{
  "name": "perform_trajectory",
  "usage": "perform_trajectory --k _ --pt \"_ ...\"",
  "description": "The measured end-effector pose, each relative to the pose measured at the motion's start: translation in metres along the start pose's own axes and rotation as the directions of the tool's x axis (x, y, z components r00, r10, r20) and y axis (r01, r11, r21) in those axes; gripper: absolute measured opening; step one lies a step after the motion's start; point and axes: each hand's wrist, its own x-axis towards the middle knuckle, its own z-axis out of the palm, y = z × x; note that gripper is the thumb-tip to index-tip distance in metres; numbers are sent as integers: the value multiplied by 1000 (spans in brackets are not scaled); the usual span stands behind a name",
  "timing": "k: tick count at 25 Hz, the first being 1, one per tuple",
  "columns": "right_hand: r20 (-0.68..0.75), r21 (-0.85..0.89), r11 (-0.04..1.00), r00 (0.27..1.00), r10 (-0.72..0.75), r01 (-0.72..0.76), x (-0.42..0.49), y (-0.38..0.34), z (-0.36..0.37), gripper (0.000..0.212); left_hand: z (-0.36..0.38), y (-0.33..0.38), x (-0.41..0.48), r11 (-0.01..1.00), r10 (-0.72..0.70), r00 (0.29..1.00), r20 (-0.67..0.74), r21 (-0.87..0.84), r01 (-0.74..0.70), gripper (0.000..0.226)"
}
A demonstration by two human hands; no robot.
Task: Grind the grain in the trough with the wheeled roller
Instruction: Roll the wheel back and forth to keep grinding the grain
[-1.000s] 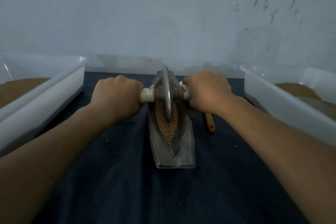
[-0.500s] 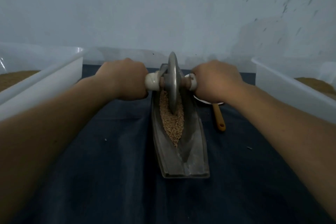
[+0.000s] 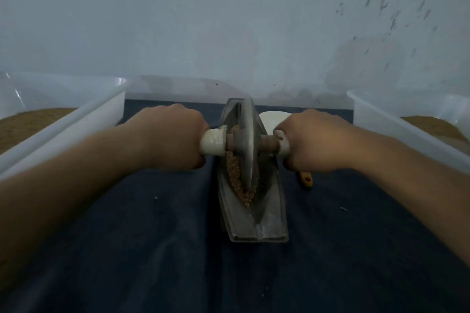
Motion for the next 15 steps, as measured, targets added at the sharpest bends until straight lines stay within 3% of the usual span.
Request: perform_trajectory --k 2,8,12,15 --pt "35 68 997 999 32 -35 -9 2 2 15 -1 -1 -6 998 24 996 -82 64 -19 22" --pt "-186 3 994 976 110 -111 33 10 24 14 7 1 42 989 -44 979 -201 128 71 19" --pt "-305 -37 991 946 112 -129 56 7 23 17 10 -1 58 990 -112 978 -177 66 125 22" --pt "-275 -83 993 959 60 -86 35 1 15 18 11 2 33 994 -94 984 -150 33 100 16"
